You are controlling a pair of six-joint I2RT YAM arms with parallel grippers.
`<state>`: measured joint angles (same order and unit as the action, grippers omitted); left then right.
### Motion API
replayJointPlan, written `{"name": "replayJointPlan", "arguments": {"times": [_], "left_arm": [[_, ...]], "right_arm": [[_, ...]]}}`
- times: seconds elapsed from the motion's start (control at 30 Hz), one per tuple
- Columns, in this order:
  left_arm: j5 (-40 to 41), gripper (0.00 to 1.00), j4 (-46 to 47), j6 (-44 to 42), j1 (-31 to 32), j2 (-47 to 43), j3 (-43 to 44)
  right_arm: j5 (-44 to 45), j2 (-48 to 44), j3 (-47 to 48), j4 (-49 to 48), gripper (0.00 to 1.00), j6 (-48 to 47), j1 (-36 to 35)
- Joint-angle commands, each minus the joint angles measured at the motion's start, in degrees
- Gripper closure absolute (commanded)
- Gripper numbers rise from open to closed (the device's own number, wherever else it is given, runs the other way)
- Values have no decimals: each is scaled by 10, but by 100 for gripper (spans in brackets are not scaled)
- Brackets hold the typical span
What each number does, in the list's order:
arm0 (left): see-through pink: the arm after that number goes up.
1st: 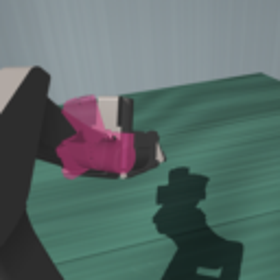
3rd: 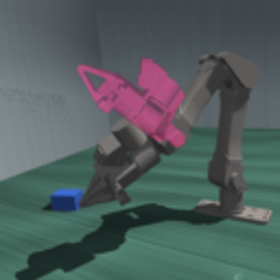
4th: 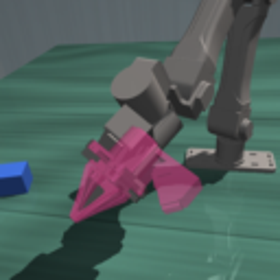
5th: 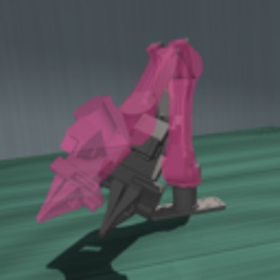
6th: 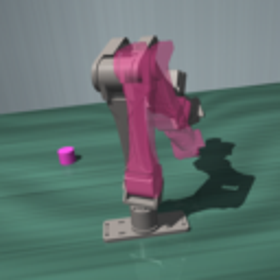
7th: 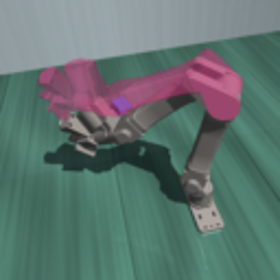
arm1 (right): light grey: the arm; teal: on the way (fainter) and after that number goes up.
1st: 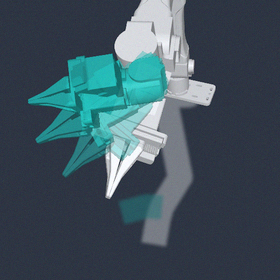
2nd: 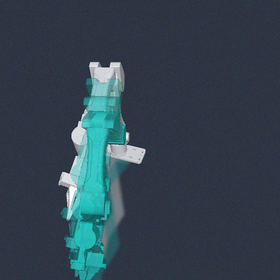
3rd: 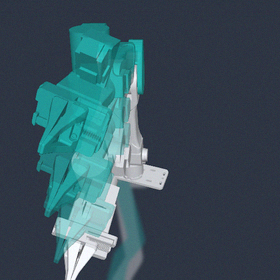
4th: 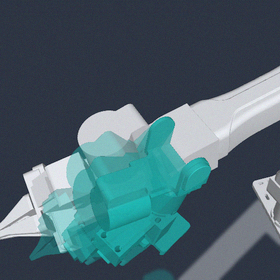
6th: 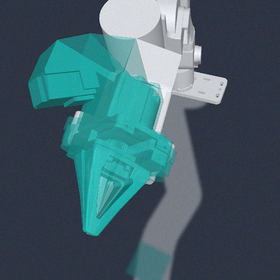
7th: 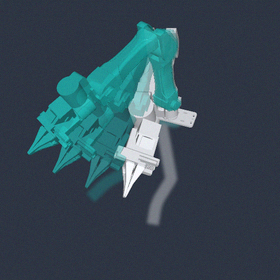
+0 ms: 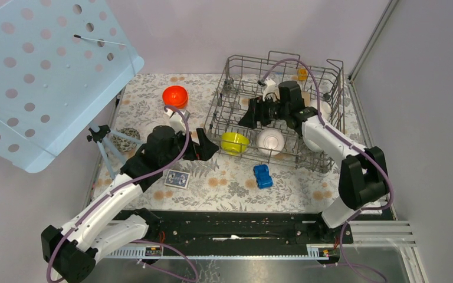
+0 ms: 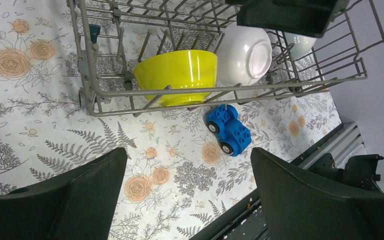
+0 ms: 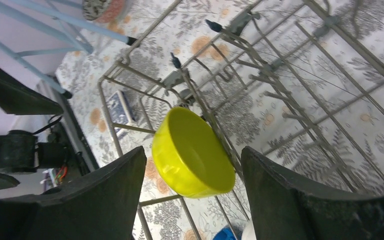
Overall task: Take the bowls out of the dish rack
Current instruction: Pick up the bowl from the dish rack.
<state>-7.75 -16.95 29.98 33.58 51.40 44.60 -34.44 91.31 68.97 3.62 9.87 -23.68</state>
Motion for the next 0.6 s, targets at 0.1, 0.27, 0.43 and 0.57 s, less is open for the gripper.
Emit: {"name": "replayJointPlan", "arguments": {"times": [0.1,0.27,0.43,0.57], "left_arm": [[-22,2,28,-4,1,-11,-6],[-26,2,34,-1,2,-13,-11],[-30,2,31,2,2,-6,-11],[-35,2,33,5,2,-4,-12]], "right_arm": [[-171,78,89,18,25,-6,4],[-167,120,107,36,29,7,3],[-176,135,96,34,32,20,3],[-193,141,85,29,36,28,3]]}}
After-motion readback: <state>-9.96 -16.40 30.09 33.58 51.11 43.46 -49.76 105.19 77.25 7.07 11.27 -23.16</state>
